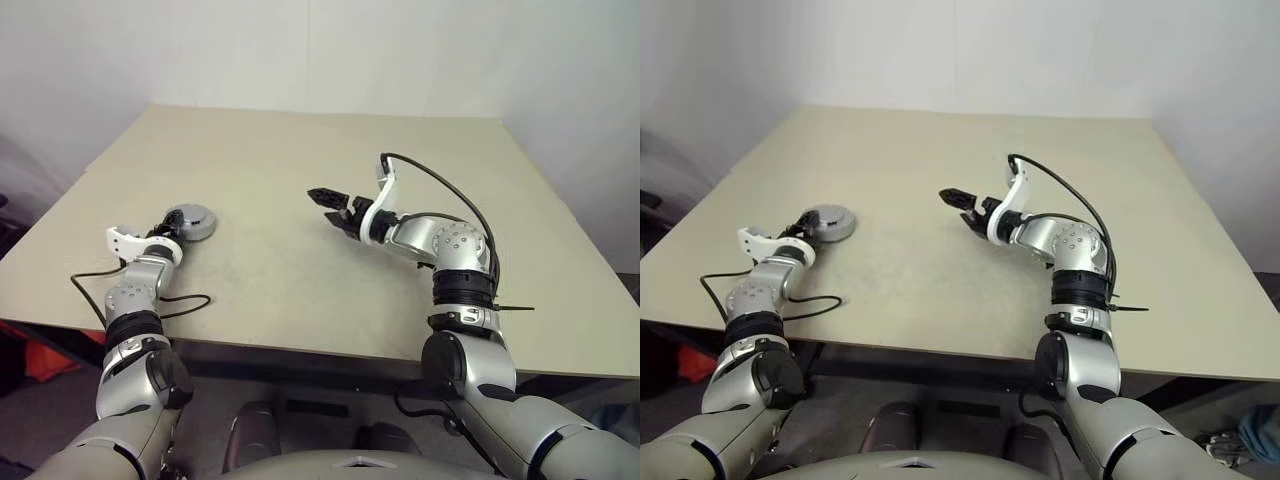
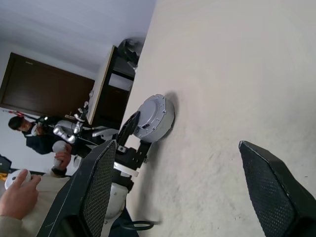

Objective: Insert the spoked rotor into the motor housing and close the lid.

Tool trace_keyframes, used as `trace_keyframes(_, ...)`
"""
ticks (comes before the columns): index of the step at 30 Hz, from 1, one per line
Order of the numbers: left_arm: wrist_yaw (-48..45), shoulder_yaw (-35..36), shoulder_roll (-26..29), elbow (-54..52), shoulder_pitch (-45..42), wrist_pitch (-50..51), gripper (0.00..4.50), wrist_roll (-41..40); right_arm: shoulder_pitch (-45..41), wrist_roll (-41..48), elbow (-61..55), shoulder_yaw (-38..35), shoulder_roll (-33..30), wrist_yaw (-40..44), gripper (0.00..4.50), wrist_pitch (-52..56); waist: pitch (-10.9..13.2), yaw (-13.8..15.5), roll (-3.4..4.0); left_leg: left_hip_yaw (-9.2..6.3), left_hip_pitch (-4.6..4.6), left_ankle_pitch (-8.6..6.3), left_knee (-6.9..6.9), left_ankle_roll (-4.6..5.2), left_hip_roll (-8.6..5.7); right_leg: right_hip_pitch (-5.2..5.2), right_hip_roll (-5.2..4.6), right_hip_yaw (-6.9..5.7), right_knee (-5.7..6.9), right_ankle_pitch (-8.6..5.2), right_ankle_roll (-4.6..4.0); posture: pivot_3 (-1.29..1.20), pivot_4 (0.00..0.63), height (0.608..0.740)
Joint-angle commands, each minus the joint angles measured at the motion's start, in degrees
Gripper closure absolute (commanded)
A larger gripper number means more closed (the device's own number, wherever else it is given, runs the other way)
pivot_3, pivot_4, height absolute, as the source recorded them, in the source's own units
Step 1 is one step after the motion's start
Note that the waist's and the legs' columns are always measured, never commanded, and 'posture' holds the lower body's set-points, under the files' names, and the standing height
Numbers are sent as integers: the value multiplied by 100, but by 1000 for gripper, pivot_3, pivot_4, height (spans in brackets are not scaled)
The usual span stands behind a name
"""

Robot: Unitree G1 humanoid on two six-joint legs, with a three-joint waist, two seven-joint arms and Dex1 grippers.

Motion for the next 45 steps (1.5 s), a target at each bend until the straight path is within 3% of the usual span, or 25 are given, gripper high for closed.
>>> trace_keyframes(1,5,-23,170,-128,-85,-102,1625,98,-118,26,-58,44,-3,91,0,-26,0,-1,0,0,4,0,0,0,0,2,0,1,1,0,0,0,0,740)
trace_keyframes(6,316,162,291,-251,111,-390,70,211,-157,-28,64,142,-73,227,0,74,-1,-27,-1,3,41,0,-8,0,-2,26,1,7,2,-1,-1,0,0,740)
trace_keyframes(16,798,321,469,-250,503,-1630,27,571,-386,-372,670,451,-357,855,0,-34,-4,-338,-4,4,113,-6,-31,10,-1,38,15,17,3,-1,-8,0,0,740)
trace_keyframes(23,464,48,641,-297,437,-2498,27,1014,-365,-593,759,672,-435,1361,0,-143,-3,-281,-9,6,117,-18,-32,29,5,35,18,12,-4,-3,-18,0,0,740)
trace_keyframes(26,-11,-344,655,-688,338,-2628,27,1270,-75,-875,293,1146,-554,1888,0,-564,-6,-154,-19,5,103,-21,-30,34,5,37,15,5,-11,-3,-19,0,0,740)
trace_keyframes(29,-726,-1051,618,-1292,327,-2271,27,1484,497,-1996,-424,2295,-956,2634,0,-2265,-13,32,-41,6,92,-25,-26,39,10,42,11,-4,-18,-2,-20,0,0,740)
trace_keyframes(32,-1352,-1871,540,-1942,379,-1895,27,1736,881,-2627,-709,2810,-1317,3251,0,-3552,-13,120,-44,12,81,-25,-17,40,2,49,-9,-11,-21,-4,-15,0,0,740)
trace_keyframes(34,-1878,-2574,548,-2495,458,-1396,27,1854,1090,-2895,-764,2922,-1561,3639,0,-4297,-13,144,-46,12,80,-30,-15,48,0,49,-12,-9,-21,-4,-14,0,0,740)
trace_keyframes(39,-2962,-3899,811,-3527,732,-711,27,2273,1364,-3019,-653,2796,-2203,4482,0,-4961,-12,18,-44,12,85,-34,-12,55,6,48,-3,-6,-14,-2,-18,0,0,740)
trace_keyframes(45,-3729,-4646,947,-3650,925,-629,27,2739,1370,-3707,242,2752,-2758,4330,0,-5820,-11,-160,-39,14,91,-34,-13,57,10,40,10,-2,-10,20,-59,0,0,740)
